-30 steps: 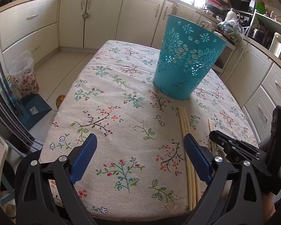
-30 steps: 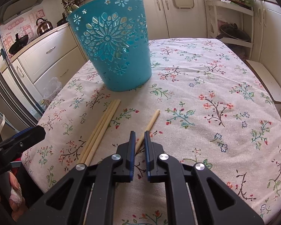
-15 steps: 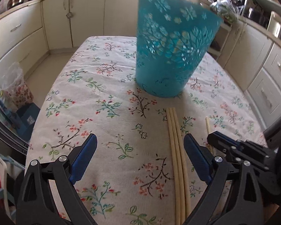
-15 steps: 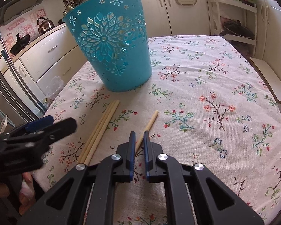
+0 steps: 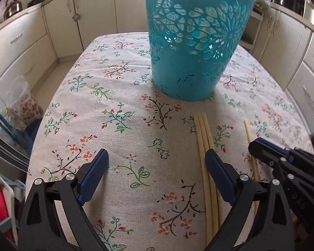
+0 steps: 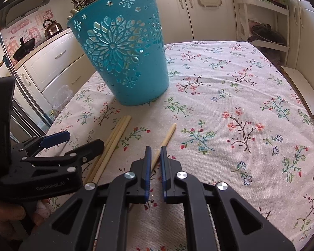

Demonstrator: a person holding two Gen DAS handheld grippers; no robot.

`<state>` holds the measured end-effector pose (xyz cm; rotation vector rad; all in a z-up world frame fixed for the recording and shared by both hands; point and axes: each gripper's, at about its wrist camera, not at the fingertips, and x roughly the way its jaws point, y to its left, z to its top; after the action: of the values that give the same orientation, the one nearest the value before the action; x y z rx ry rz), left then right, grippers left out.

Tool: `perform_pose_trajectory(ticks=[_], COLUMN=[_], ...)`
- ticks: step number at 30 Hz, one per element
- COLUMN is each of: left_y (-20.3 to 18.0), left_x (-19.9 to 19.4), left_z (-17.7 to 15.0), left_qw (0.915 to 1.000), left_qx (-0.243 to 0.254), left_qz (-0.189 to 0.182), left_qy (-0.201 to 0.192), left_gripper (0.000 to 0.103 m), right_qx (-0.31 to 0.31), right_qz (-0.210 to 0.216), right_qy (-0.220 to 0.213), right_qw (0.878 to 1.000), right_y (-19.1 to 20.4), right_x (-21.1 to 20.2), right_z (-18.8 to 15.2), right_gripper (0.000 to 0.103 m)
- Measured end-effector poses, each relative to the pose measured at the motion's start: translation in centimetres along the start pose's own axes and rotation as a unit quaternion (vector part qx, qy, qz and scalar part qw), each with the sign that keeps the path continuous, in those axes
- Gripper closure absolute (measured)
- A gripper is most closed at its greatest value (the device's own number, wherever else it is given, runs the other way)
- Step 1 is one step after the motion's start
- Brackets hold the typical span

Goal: Organize utensils
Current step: 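Lower the left gripper to the wooden sticks and close it on one, then lift the stick with the left gripper over the teal basket and open it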

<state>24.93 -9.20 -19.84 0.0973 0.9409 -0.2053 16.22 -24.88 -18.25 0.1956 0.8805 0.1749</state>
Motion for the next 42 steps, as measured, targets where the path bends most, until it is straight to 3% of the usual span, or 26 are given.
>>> perform_pose_trajectory(ticks=[6,8,11,15,18,20,26,27,29,31,33,36,42], left_y=[-0.6,-0.8,-1.5,-2.0,-0.3,0.6,0.2,0.2,0.5,0.6,0.8,0.4,-0.3], left_x=[0.4,0.3,0.3,0.3,0.4,0.5,1.1,1.1,1.0,0.6,1.3,1.3,1.3], left_z=[0.2,0.2,0.6,1.0,1.2,1.2,1.9,2.0,2.0,2.0,1.8,1.7,1.5], left_qw=[0.9997,0.9997,0.9995,0.9981,0.9984,0.9978,0.9976,0.9972,0.9961,0.9968,0.9966,0.9973,0.9976], left_qx=[0.015,0.018,0.03,0.052,0.021,0.0,0.011,0.012,0.005,0.007,0.006,0.022,0.042], left_qz=[0.018,0.016,0.005,-0.031,-0.05,-0.064,-0.06,-0.066,-0.085,-0.078,-0.078,-0.068,-0.055], left_qy=[0.006,0.006,0.006,0.004,0.011,0.017,0.034,0.033,0.023,0.009,0.025,0.017,-0.004], left_gripper=[0.015,0.02,0.038,0.076,0.091,0.091,0.091,0.097,0.098,0.098,0.098,0.097,0.097], right_qx=[-0.002,0.001,-0.005,-0.022,-0.035,-0.026,-0.017,-0.022,-0.032,-0.036,-0.029,-0.018,-0.028], right_qz=[-0.002,-0.001,-0.003,0.005,0.01,0.018,0.025,0.023,0.022,0.02,0.028,0.038,0.03], right_qy=[0.0,0.002,0.01,0.032,0.046,0.056,0.054,0.051,0.051,0.051,0.056,0.065,0.044], right_qw=[1.0,1.0,1.0,0.999,0.998,0.998,0.998,0.998,0.998,0.998,0.998,0.997,0.998], right_y=[0.0,0.0,0.2,0.2,-0.1,-0.4,-0.2,-0.1,-0.1,-0.3,-0.7,-1.1,-1.0], right_x=[0.0,0.0,0.2,0.7,1.1,1.3,1.6,1.5,1.4,1.3,1.4,1.5,1.4], right_z=[0.0,0.0,0.4,1.3,2.0,2.3,2.3,2.3,2.2,2.2,2.4,2.6,2.2], right_gripper=[0.095,0.095,0.095,0.095,0.095,0.095,0.094,0.095,0.096,0.096,0.096,0.096,0.098])
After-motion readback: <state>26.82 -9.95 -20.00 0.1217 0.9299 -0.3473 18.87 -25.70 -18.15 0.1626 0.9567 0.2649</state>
